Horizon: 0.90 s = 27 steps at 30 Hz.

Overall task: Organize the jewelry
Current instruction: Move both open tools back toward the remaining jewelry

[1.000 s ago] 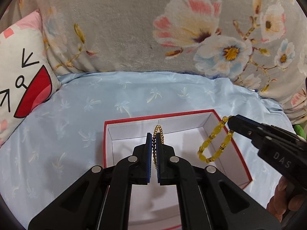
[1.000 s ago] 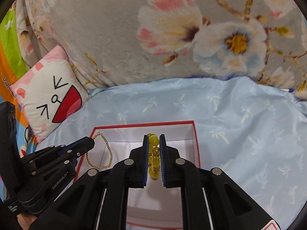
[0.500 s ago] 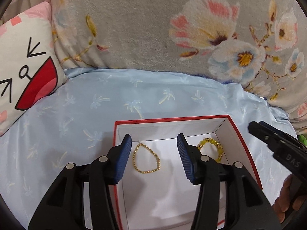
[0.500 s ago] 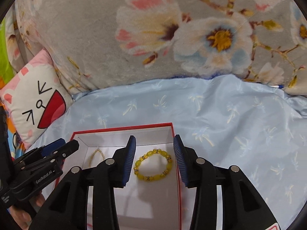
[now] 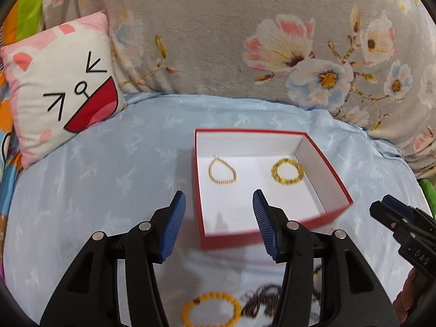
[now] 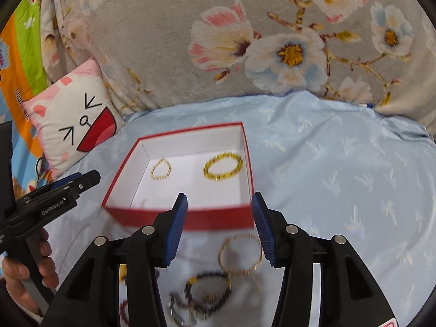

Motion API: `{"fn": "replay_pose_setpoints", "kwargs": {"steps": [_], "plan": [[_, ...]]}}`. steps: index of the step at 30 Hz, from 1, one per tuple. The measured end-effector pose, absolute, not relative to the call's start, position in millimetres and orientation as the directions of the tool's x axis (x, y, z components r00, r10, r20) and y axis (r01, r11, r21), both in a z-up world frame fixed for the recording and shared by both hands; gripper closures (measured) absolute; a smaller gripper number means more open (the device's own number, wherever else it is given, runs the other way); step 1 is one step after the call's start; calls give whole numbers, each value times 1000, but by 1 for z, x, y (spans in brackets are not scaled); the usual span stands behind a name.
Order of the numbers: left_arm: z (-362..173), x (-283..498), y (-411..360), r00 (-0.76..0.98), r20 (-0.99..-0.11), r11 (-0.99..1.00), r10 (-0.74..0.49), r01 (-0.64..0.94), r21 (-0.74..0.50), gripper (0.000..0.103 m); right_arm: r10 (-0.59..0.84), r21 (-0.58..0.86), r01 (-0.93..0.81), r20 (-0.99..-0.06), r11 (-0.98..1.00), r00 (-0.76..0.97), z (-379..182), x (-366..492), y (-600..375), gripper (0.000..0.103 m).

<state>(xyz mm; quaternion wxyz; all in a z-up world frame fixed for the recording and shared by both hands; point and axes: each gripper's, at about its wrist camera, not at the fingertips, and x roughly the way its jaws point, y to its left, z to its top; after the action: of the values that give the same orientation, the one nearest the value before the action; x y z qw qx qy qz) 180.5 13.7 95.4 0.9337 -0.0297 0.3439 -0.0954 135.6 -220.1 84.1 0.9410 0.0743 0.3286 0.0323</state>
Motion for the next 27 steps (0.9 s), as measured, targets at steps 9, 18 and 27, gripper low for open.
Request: {"fn": "replay_pose_setpoints", "kwargs": {"steps": [9, 18, 27], "plan": [[54, 114, 18, 702, -691, 984, -174, 158, -88, 47, 122, 189, 8, -667, 982, 735, 44, 71, -215, 55], [16, 91, 27, 682, -726, 994, -90, 101, -28, 47, 105, 196, 54, -714, 979, 692, 9, 42, -221, 55], [5, 94, 37, 667, -738, 994, -104, 87, -62, 47, 136, 196, 13, -728, 981, 671, -5, 41, -200, 55]]}}
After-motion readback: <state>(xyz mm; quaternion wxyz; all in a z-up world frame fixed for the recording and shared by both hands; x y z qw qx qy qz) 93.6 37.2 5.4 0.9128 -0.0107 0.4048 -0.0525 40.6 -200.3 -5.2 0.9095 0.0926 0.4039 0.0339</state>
